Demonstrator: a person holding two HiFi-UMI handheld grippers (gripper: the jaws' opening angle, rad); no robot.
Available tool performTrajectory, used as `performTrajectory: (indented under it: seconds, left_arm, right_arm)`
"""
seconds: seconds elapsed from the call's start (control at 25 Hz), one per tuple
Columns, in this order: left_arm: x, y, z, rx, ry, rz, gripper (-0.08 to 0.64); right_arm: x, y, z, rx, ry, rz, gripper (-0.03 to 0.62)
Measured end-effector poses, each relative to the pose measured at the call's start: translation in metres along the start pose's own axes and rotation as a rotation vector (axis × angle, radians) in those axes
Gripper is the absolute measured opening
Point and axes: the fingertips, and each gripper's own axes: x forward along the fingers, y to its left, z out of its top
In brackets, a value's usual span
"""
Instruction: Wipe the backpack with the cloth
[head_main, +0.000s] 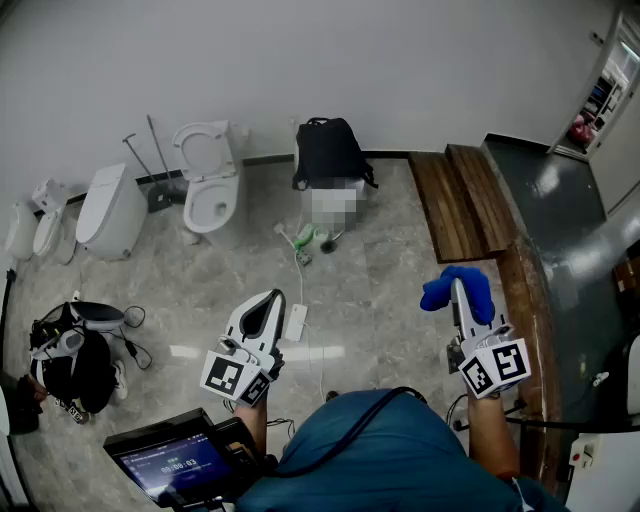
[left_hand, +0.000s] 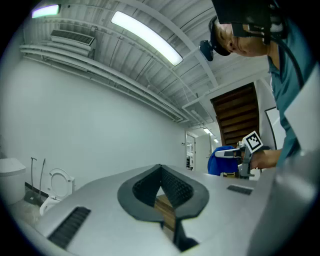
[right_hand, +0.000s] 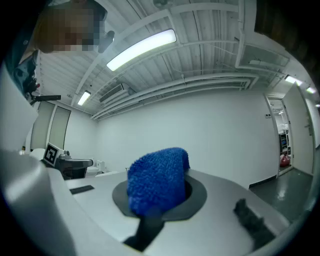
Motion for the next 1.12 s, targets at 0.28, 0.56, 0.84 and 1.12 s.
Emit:
performTrajectory:
  seconds: [0.28, 0.56, 0.84, 1.12]
  left_arm:
    - [0.007, 0.0, -0.006, 0.029, -0.001, -0.011, 0.003]
    - [0.064, 0.049, -0.021, 0.045, 0.037, 0.001, 0.003]
    - [0.145, 0.095, -0.039, 0.037, 0.045, 0.016, 0.003]
    - [0.266, 0.141, -0.054, 0.04, 0.041, 0.029, 0.003]
  right_arm:
    - [0.012, -0.005, -0.003, -0.019, -0.007, 0.018, 0.02]
    - [0.095, -0.039, -0.013, -0.023, 0.001, 0.024, 0.02]
    - [0.186, -0.093, -0.03, -0.002, -0.002, 0.04, 0.02]
    - [0.297, -0.163, -0.043, 0.006, 0.011, 0.091, 0.02]
